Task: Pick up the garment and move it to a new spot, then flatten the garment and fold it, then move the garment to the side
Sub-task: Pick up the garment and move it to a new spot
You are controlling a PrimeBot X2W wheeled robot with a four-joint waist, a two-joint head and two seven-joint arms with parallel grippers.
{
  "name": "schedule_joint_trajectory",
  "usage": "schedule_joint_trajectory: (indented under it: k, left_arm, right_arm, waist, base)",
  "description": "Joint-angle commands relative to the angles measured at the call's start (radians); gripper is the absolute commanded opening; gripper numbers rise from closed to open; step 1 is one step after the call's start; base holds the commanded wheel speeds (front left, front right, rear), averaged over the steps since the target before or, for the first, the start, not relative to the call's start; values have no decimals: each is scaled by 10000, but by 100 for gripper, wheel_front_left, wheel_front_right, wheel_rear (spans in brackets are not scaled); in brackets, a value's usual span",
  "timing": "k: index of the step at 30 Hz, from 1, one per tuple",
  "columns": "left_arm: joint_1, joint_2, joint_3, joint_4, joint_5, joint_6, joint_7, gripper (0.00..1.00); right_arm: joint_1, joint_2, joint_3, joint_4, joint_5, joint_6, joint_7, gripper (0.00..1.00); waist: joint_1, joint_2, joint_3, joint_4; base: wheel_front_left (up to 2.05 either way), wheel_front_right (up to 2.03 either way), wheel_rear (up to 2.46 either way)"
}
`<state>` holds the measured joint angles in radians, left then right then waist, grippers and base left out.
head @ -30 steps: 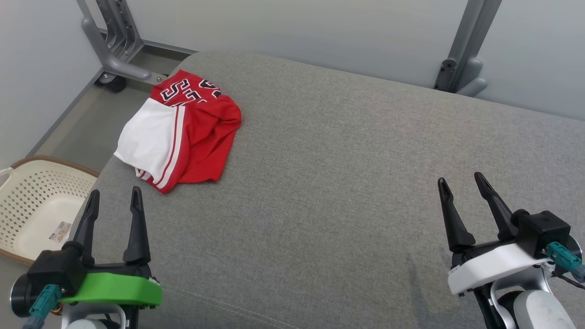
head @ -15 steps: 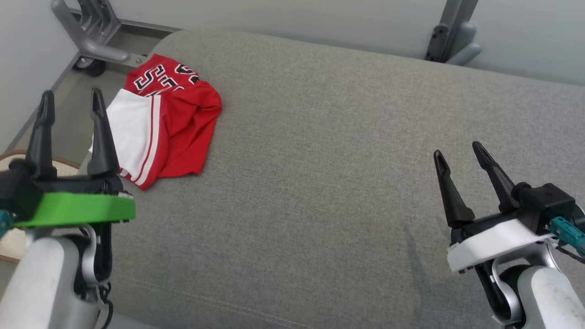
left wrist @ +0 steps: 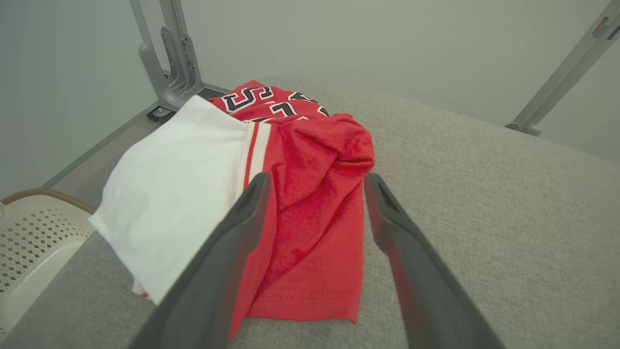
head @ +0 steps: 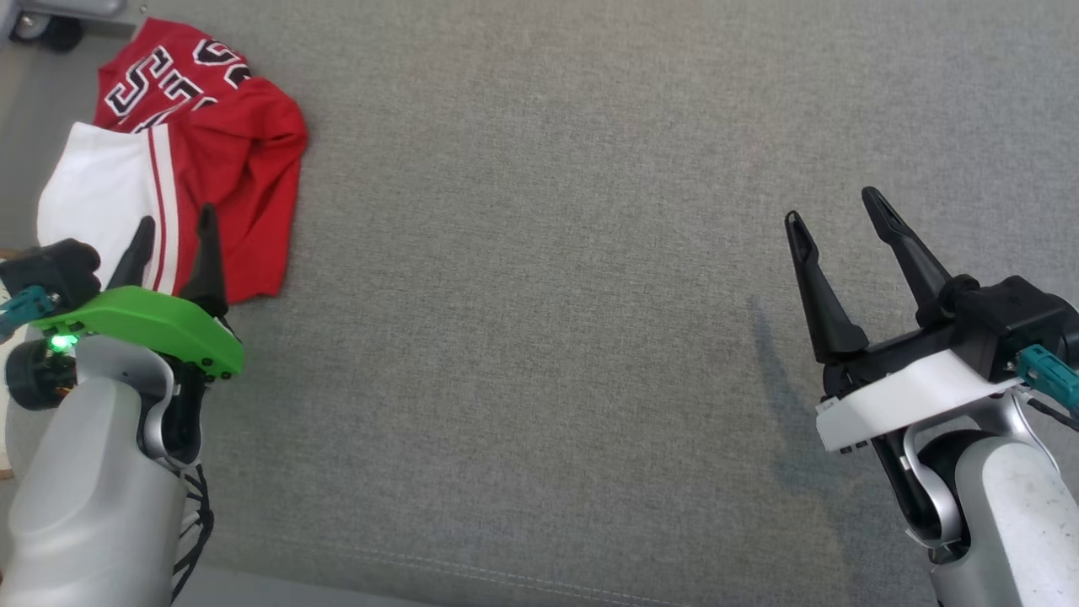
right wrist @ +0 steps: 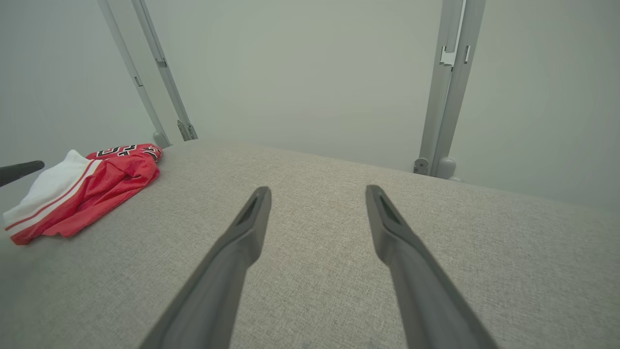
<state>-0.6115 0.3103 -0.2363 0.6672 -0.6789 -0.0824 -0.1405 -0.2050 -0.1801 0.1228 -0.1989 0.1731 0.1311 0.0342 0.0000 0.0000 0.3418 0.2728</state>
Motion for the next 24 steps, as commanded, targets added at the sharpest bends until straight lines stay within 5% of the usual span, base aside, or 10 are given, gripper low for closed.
schedule_joint_trajectory:
  k: [1, 9, 11, 12, 18, 24]
  left_arm:
    - [-247, -85, -51, 187, -85, -96, 28, 100]
    - [-1027, -536, -504, 2675, -839, -475, -49, 100]
    - [-1039, -592, -696, 2943, -1022, -485, -151, 7]
    - [-1039, -533, -762, 3041, -1095, -487, -278, 0]
    - [-1234, 5, -692, 2990, -742, -484, -1206, 0]
    - [-309, 494, 920, 71, 805, 63, -1248, 0]
  right_arm:
    - [-166, -64, 3, -35, -50, -7, 15, 100]
    - [-425, -119, 182, 88, -48, -7, 41, 100]
    - [-490, -128, 214, 156, -23, -7, -6, 100]
    - [-506, -117, 205, 193, -7, -7, -31, 100]
    - [-400, -26, -40, 421, 27, -7, -280, 100]
    - [-114, 164, -537, 570, 54, -7, -575, 100]
  waist:
    - [0, 0, 672, -420]
    - [0, 0, 968, -513]
    - [0, 0, 939, -538]
    - [0, 0, 909, -545]
    - [0, 0, 532, -566]
    - [0, 0, -128, -527]
  base:
    - [0, 0, 0]
    - [0, 0, 0]
    - [0, 0, 0]
    - [0, 0, 0]
    - [0, 0, 0]
    - [0, 0, 0]
